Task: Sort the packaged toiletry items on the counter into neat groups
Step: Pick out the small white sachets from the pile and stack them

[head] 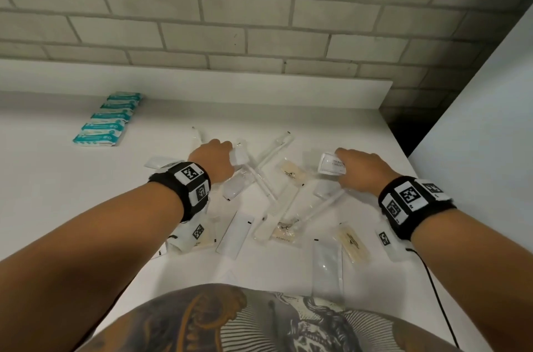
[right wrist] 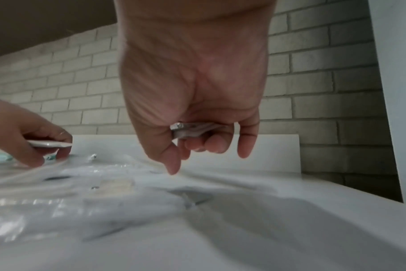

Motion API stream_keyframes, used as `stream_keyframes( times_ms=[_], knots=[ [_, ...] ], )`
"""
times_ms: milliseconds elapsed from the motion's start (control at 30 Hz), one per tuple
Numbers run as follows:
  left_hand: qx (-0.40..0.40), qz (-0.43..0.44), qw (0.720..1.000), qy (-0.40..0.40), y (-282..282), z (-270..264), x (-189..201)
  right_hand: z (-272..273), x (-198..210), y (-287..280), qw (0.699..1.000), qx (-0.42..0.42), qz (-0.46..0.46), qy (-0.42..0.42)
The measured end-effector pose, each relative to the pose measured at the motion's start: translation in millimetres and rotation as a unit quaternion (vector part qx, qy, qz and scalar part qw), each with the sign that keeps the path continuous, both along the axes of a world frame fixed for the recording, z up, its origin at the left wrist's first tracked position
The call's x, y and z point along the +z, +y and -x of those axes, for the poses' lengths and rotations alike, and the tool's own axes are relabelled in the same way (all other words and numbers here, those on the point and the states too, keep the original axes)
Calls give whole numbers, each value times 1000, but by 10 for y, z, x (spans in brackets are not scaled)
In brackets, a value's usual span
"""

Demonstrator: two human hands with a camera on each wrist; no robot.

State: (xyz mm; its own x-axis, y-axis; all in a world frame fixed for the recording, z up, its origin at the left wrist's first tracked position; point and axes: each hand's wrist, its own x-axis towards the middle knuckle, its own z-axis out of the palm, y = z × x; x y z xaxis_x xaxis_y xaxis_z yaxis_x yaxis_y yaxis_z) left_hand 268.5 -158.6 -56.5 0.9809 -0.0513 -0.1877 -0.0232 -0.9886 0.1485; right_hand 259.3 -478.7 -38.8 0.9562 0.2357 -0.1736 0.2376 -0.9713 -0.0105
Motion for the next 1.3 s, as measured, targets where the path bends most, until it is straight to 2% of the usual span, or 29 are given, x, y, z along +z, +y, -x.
stream_keyframes(
  times_ms=[167,233,300,400,567,667,767,833,1033,1100,1167,1233,1300],
  knots=[
    [-33,24,999,35,-52,7,-14,-34,19,-13,993,62,0,98],
    [-13,9,1000,23,-42,15,-13,-22,-68,10,993,72,10,90],
    [-4,-11,1000,9,-28,9,-16,-30,-136,28,996,55,-10,73],
    [-5,-4,1000,-8,-49,24,-42,-113,-147,58,995,21,-30,91],
    [-13,-20,999,40,-184,136,-49,-178,-143,42,995,-6,-24,99],
    [2,-28,999,39,-221,195,-83,-182,-167,41,993,-9,-8,120],
    [7,-16,999,30,-259,245,-157,-168,-181,95,991,-3,73,114],
    [11,2,999,51,-286,257,-171,-135,-173,163,987,21,125,101],
    [-3,2,996,91,-350,360,-36,68,-104,318,988,69,117,71],
    [4,35,997,66,-328,376,-10,141,13,339,991,74,112,23],
    [24,92,995,19,-300,413,55,248,162,357,997,67,38,-9],
    [41,145,988,-17,-247,452,160,430,317,401,994,71,-50,70],
    [56,176,982,-29,-155,479,273,708,443,471,967,88,-76,226]
  ],
)
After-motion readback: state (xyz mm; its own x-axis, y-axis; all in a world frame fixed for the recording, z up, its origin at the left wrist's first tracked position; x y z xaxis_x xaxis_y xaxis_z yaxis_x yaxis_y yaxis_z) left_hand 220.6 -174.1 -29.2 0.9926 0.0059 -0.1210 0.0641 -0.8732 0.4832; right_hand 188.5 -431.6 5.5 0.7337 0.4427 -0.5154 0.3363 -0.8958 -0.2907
